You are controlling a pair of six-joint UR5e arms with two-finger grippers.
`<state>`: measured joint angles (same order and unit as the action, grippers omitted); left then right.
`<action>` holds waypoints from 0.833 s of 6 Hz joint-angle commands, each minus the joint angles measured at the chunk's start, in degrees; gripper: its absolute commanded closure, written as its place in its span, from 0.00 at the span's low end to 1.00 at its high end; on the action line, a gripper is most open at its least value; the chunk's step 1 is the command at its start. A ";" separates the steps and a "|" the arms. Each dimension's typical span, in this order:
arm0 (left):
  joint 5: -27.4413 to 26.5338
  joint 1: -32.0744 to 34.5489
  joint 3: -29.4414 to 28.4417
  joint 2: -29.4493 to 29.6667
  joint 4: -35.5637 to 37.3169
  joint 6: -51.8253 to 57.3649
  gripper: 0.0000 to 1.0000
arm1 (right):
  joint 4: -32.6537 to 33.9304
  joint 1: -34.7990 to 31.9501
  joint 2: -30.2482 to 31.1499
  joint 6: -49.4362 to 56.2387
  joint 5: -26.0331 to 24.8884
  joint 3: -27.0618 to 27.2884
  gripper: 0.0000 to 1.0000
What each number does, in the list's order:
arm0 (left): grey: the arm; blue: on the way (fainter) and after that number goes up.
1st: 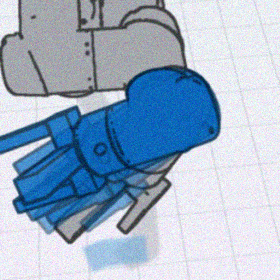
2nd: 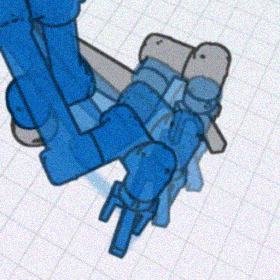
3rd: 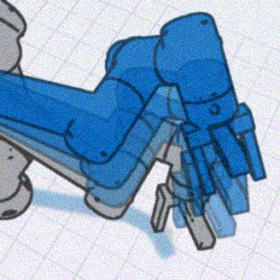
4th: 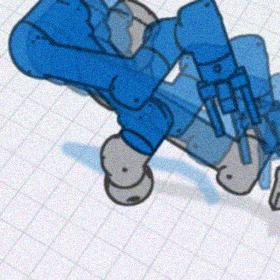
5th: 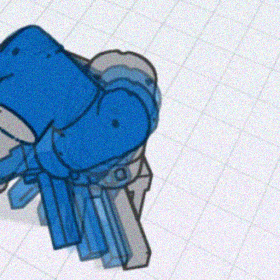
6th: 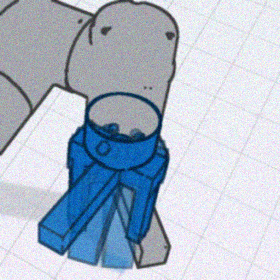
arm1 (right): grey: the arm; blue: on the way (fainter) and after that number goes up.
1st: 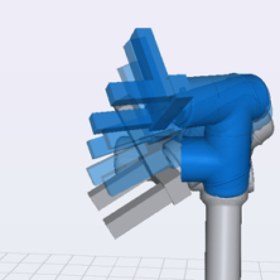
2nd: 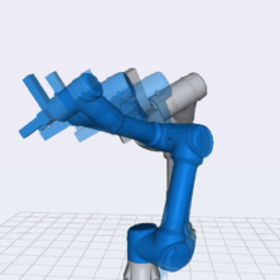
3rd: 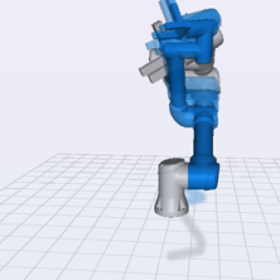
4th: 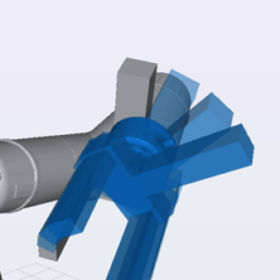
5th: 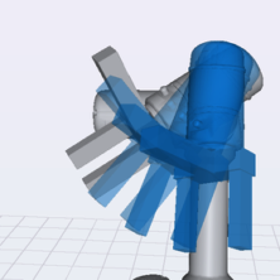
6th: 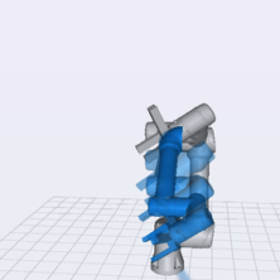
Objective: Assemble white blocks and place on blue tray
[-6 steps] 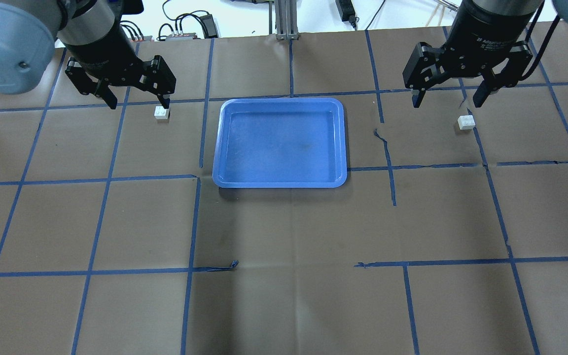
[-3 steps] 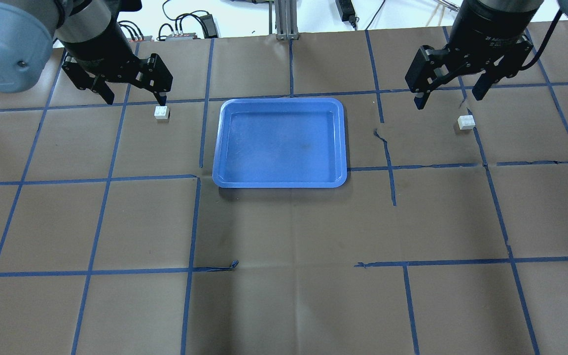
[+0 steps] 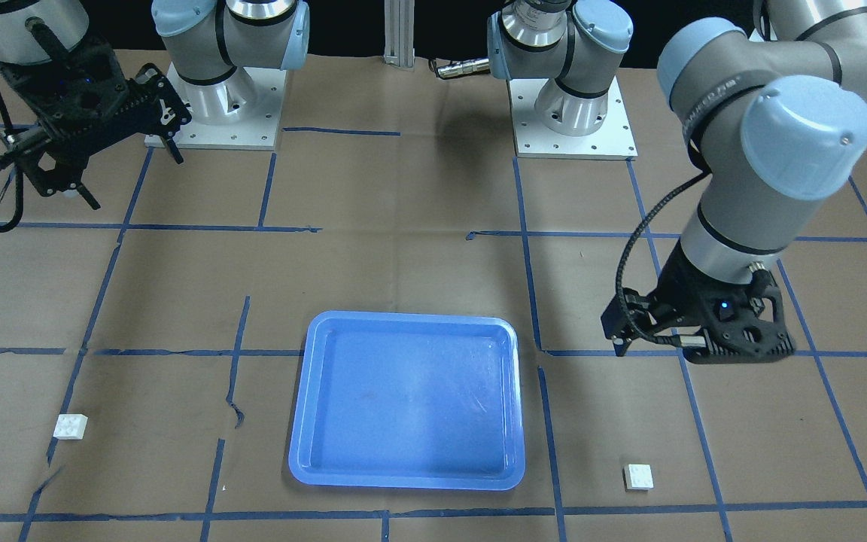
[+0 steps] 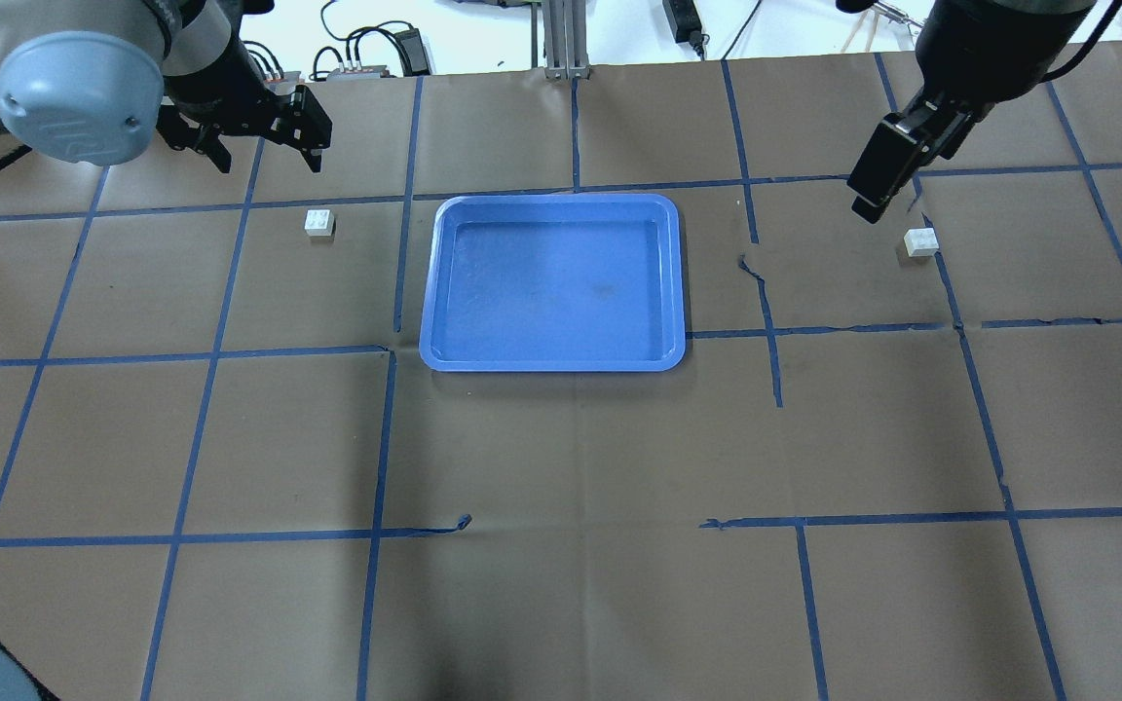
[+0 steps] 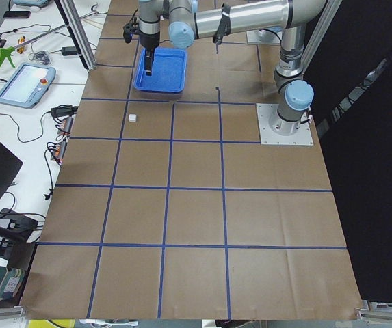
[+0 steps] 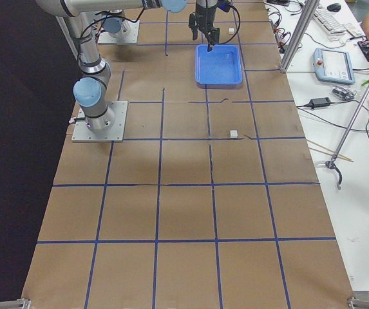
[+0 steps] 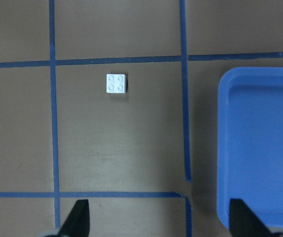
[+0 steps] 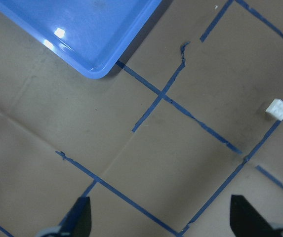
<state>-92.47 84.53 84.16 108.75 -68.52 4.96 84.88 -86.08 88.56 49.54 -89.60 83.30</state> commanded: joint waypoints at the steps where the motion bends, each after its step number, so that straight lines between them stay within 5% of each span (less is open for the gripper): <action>1: 0.53 -3.13 -2.83 9.16 6.11 1.53 0.03 | 0.63 6.59 -1.28 22.40 0.65 0.45 0.00; 5: 2.02 -3.76 -7.68 21.92 12.51 3.12 0.05 | 4.31 20.39 -7.50 66.02 1.45 0.46 0.00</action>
<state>-91.21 80.81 77.16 127.86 -57.93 7.94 87.94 -69.45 83.25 105.31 -88.33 83.82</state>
